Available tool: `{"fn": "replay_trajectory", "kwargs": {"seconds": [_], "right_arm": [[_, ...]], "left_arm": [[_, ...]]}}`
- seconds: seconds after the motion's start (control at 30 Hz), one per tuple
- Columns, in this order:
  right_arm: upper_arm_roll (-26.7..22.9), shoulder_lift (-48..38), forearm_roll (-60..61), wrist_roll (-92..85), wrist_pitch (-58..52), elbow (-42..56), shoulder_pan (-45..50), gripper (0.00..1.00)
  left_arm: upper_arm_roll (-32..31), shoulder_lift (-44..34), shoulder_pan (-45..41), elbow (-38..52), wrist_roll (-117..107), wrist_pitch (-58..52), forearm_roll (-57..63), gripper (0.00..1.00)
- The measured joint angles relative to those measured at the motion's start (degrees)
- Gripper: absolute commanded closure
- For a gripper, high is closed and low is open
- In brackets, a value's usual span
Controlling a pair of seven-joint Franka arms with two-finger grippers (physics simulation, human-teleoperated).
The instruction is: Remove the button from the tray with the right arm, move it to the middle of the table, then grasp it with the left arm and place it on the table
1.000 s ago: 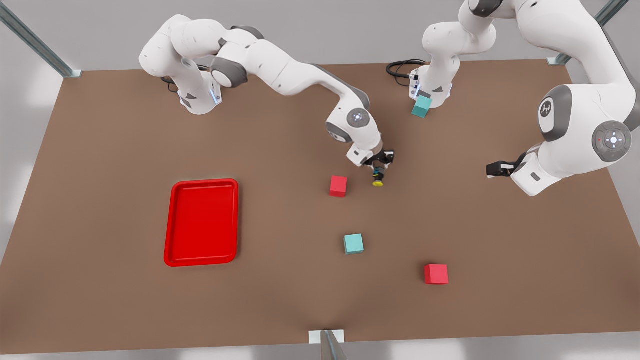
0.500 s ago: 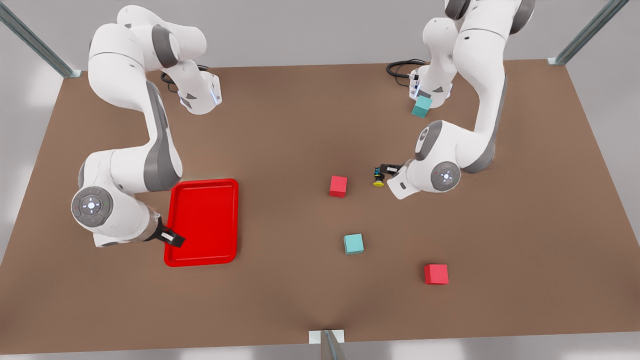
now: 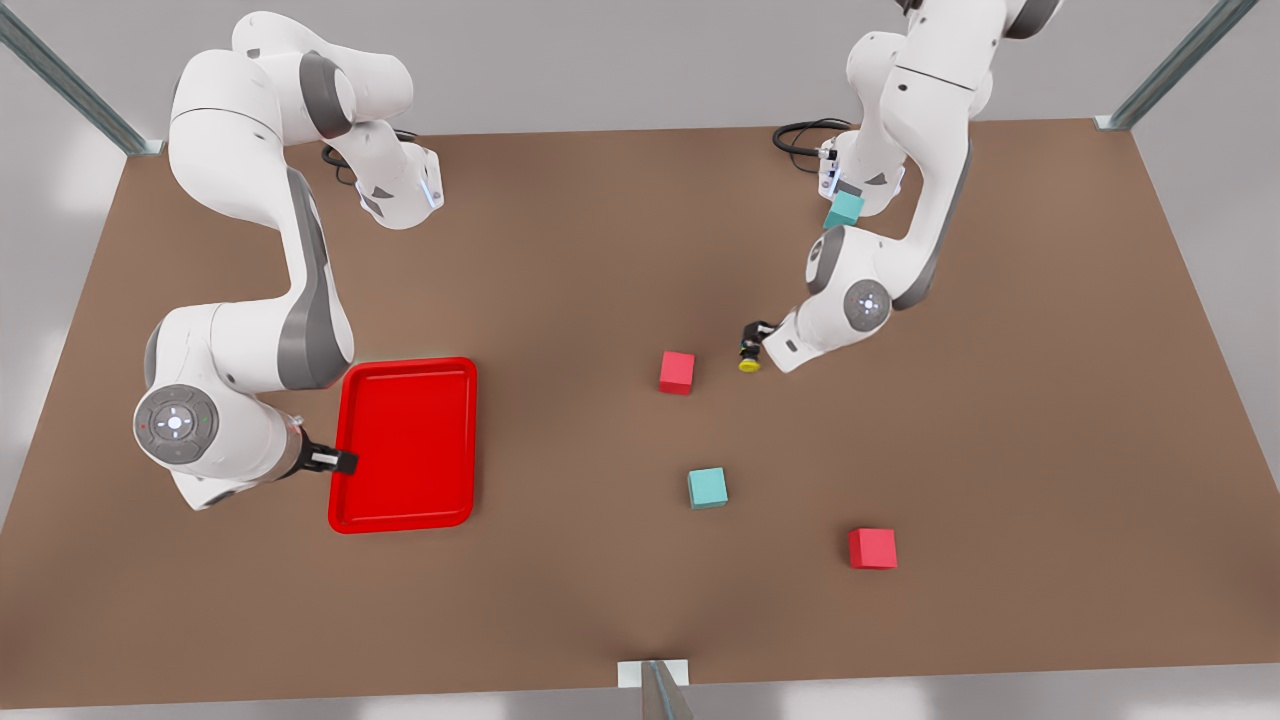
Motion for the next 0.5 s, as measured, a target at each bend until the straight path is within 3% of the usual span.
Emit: {"fn": "replay_trajectory", "kwargs": {"seconds": [0.33, 0.5], "right_arm": [[0.0, -0.3, 0.0, -5.5, -0.1, 0.3, -0.8, 0.0], [0.1, -0.2, 0.0, -7.3, -0.1, 0.2, -0.8, 0.0]], "left_arm": [[0.4, 7.6, -5.7, -2.2, 4.4, 13.2, 1.1, 0.0], [1.5, 8.7, -5.8, -2.5, 4.7, 15.8, 8.4, 0.0]]}}
